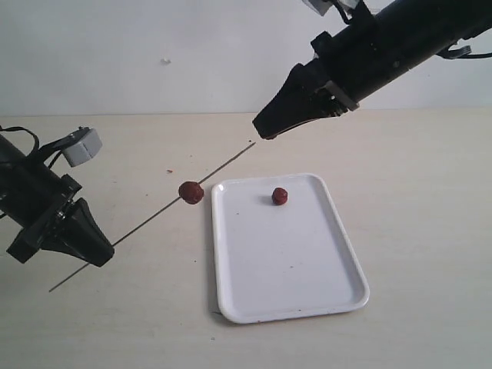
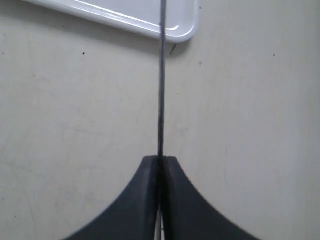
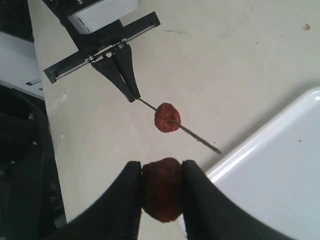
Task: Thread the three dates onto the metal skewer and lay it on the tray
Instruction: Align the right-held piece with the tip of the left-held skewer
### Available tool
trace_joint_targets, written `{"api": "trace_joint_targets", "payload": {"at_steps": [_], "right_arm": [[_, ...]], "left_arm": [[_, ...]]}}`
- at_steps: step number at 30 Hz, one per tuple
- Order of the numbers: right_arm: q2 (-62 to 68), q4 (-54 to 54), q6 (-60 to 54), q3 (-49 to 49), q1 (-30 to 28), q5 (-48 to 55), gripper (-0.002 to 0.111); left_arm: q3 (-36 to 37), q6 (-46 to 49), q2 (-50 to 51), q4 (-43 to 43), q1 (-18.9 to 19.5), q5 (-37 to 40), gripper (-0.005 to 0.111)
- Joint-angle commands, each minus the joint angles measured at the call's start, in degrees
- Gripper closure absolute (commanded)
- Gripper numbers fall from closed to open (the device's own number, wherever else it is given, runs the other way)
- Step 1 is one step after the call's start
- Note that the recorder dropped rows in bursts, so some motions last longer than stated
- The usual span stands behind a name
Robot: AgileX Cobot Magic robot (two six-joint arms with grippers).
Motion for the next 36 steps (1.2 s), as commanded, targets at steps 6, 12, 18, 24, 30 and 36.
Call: {"api": "trace_joint_targets", "payload": {"at_steps": [6, 12, 18, 24, 30, 36], "right_arm": [[-0.61, 0.54, 2.47, -0.09, -0.20, 0.31, 0.081], [-0.61, -3.72, -2.68, -0.09, -0.20, 0.31, 0.081], [-0.61, -1.52, -2.68, -0.09, -0.20, 0.31, 0.081], [-0.61, 0.35, -2.00, -0.09, -0.20, 0.31, 0.081], [-0.51, -0.27, 0.39, -0.09, -0.20, 0.31, 0.081], [0.10, -1.06, 25.19, -0.09, -0.20, -6.02, 0.081]], "left_arm": [[0.12, 0.45, -0.12, -3.19, 0.18, 0.24, 0.107], [0.51, 0.45, -0.12, -3.42, 0.18, 0.24, 0.107], [2.66, 5.28, -0.12, -3.84, 0.18, 0.24, 0.107], [3.52, 8.16, -0.12, -4.76, 0.18, 0.24, 0.107], [3.52, 8.74, -0.12, -6.44, 0.18, 0.24, 0.107], [3.52, 5.28, -0.12, -6.40, 0.18, 0.24, 0.107]]}}
